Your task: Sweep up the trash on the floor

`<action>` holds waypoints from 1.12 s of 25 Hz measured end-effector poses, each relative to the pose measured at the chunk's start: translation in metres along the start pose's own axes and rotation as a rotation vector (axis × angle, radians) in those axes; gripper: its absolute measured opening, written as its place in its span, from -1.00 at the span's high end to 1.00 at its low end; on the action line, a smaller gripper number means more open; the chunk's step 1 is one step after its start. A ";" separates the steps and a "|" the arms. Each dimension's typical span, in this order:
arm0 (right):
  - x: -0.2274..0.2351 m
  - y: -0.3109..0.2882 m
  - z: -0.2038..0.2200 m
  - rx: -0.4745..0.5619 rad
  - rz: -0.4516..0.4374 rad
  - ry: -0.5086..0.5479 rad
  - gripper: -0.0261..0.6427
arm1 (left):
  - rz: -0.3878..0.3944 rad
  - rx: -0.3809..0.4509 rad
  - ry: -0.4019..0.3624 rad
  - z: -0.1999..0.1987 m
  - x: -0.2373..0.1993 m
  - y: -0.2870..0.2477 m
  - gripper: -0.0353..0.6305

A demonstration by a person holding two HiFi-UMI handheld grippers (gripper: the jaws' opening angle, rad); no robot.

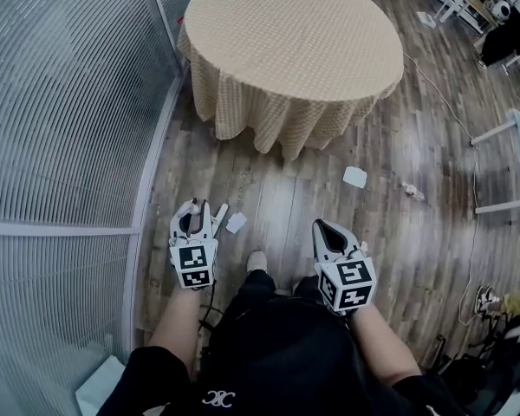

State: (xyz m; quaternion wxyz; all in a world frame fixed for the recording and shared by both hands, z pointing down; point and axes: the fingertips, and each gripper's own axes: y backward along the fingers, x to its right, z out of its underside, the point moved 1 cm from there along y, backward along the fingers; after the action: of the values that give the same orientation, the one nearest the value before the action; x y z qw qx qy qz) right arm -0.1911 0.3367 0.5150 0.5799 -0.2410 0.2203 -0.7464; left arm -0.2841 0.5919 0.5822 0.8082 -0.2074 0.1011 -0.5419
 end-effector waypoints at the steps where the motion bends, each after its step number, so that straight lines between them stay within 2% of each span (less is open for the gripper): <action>1: 0.003 0.002 0.000 0.000 0.002 0.000 0.88 | 0.001 -0.014 0.001 0.005 0.003 -0.003 0.66; 5: 0.021 0.014 0.009 -0.008 0.020 -0.016 0.88 | 0.025 -0.045 -0.005 0.020 0.027 -0.006 0.66; 16: 0.074 0.044 0.037 0.005 0.081 -0.125 0.88 | 0.142 -0.102 -0.032 0.010 0.132 -0.028 0.65; 23: 0.133 0.082 0.059 0.032 0.160 -0.222 0.88 | 0.228 -0.135 0.018 -0.012 0.208 -0.044 0.65; 28: 0.188 0.122 0.088 0.046 0.254 -0.306 0.88 | 0.317 -0.161 0.054 -0.020 0.285 -0.059 0.65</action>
State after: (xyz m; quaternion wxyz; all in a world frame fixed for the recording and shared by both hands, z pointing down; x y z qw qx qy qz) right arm -0.0838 0.1218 0.5293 0.7015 -0.3084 0.1411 -0.6268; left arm -0.2288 0.3064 0.6078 0.8614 -0.2380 0.1972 -0.4030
